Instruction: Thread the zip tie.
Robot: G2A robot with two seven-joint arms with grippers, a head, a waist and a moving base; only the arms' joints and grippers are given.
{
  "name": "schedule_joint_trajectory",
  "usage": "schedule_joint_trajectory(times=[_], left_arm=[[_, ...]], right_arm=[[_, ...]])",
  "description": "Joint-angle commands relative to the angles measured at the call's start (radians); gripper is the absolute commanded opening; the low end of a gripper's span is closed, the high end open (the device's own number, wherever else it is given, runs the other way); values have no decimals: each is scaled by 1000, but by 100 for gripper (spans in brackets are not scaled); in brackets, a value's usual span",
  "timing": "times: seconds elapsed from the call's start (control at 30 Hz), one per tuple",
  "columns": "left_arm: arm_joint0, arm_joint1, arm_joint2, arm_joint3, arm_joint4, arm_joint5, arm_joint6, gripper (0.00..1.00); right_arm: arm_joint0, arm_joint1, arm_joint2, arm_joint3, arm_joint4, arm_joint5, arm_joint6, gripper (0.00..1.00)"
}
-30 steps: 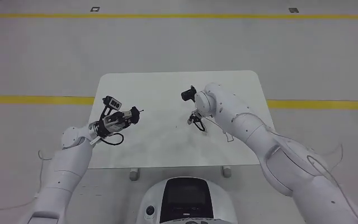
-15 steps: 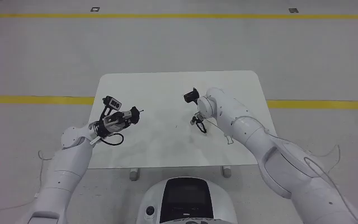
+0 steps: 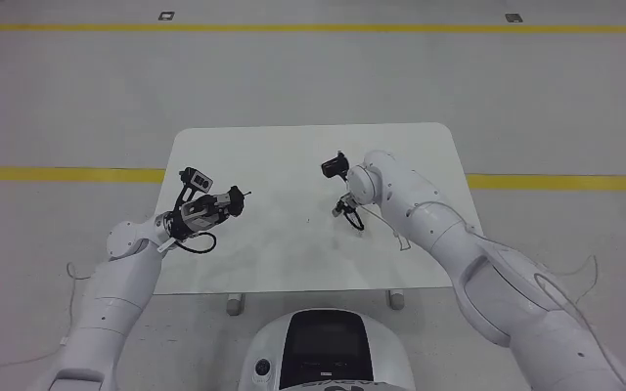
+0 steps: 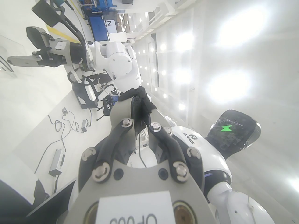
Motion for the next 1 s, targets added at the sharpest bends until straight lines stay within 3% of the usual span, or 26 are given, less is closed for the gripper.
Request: schedule_joint_trajectory(times=[0.0,0.07,0.27,0.57,0.97], left_arm=[[0,0,0,0,0,0,0,0],[0,0,0,0,0,0,0,0],[0,0,0,0,0,0,0,0],[0,0,0,0,0,0,0,0],[0,0,0,0,0,0,0,0]], right_arm=[[-1,6,11,-16,-4,0,13,46],[-6,12,22,-34,-12,3,26,40],[-31,26,45,-76,-33,2,50,38],[-52,26,60,-83,-41,-21,68,28],[-53,-15,43,17,-34,-60,6,22]])
